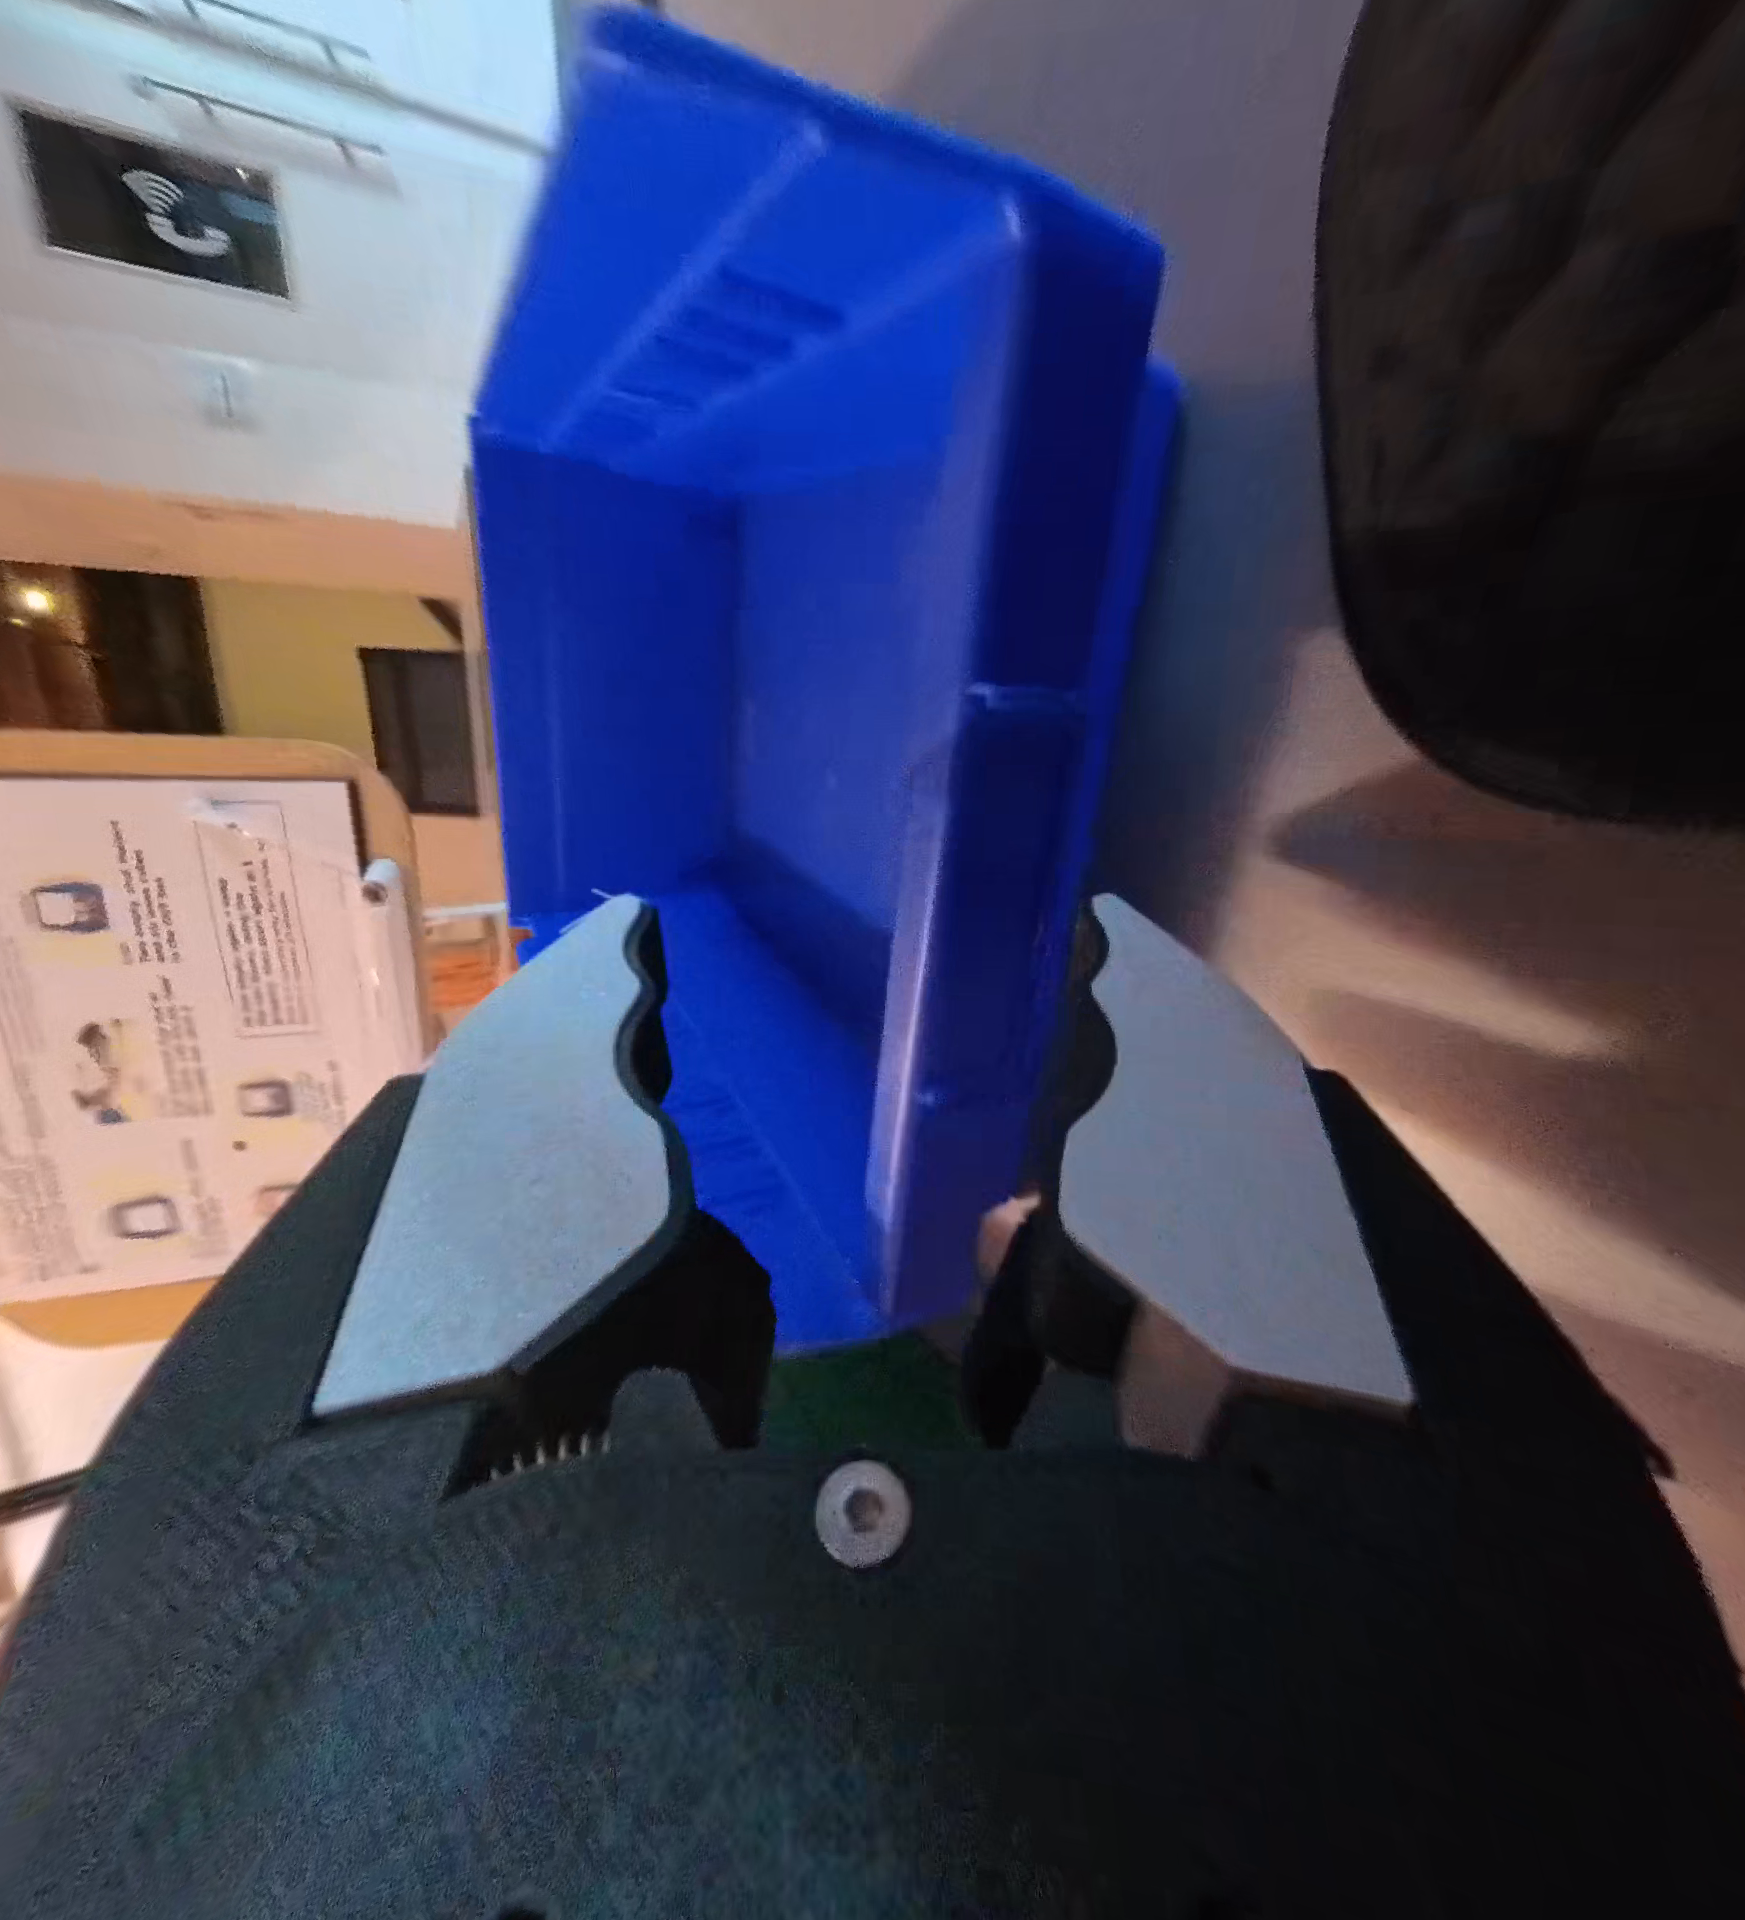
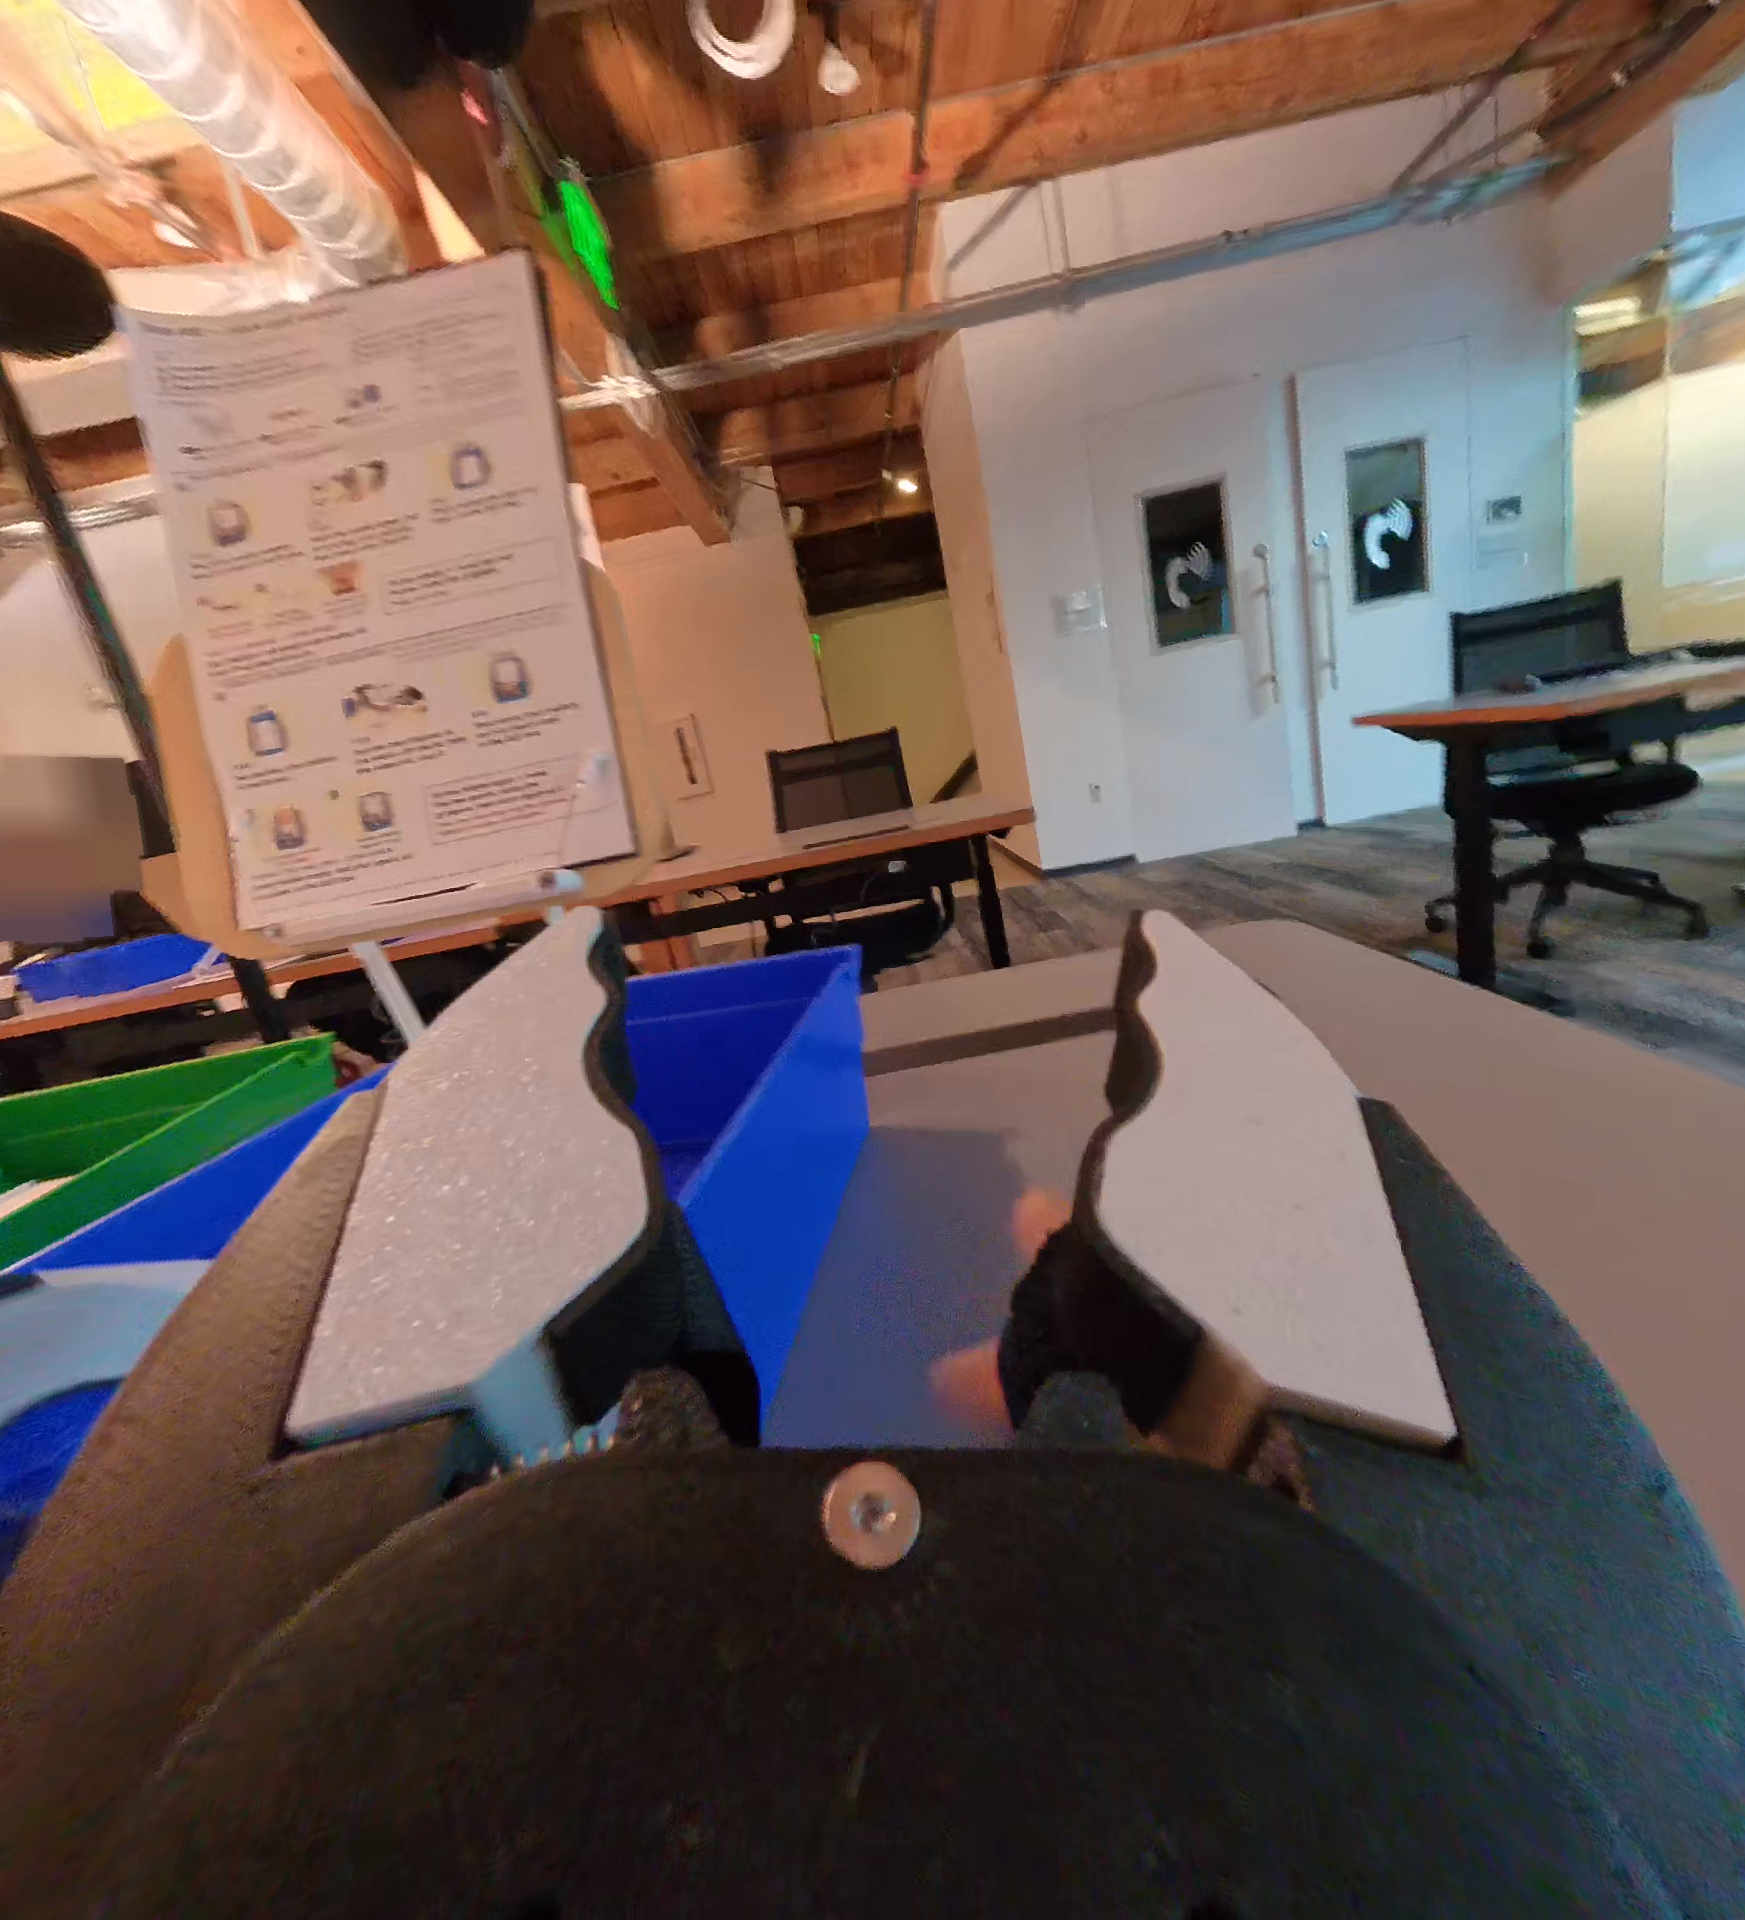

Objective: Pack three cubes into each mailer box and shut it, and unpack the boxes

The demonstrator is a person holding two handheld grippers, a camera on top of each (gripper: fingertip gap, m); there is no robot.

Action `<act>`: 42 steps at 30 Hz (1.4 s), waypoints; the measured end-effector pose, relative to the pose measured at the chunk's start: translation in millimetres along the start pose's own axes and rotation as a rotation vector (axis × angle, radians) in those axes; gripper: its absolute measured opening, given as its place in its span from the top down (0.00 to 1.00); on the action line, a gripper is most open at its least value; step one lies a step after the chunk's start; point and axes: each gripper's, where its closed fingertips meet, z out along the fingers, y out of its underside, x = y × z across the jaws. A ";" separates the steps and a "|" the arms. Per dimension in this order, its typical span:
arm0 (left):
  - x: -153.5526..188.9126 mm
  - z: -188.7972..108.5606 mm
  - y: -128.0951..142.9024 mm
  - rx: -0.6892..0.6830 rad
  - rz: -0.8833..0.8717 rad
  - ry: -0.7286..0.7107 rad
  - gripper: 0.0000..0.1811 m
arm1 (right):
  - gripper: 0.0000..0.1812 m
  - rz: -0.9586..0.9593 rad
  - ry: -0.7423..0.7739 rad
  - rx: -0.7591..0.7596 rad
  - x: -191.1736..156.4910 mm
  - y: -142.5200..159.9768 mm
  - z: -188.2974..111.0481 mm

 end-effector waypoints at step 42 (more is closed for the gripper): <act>17.2 -72.5 332.0 -0.268 -0.337 0.104 0.80 | 0.79 -1.383 -0.576 -0.772 -55.4 167.4 -8.4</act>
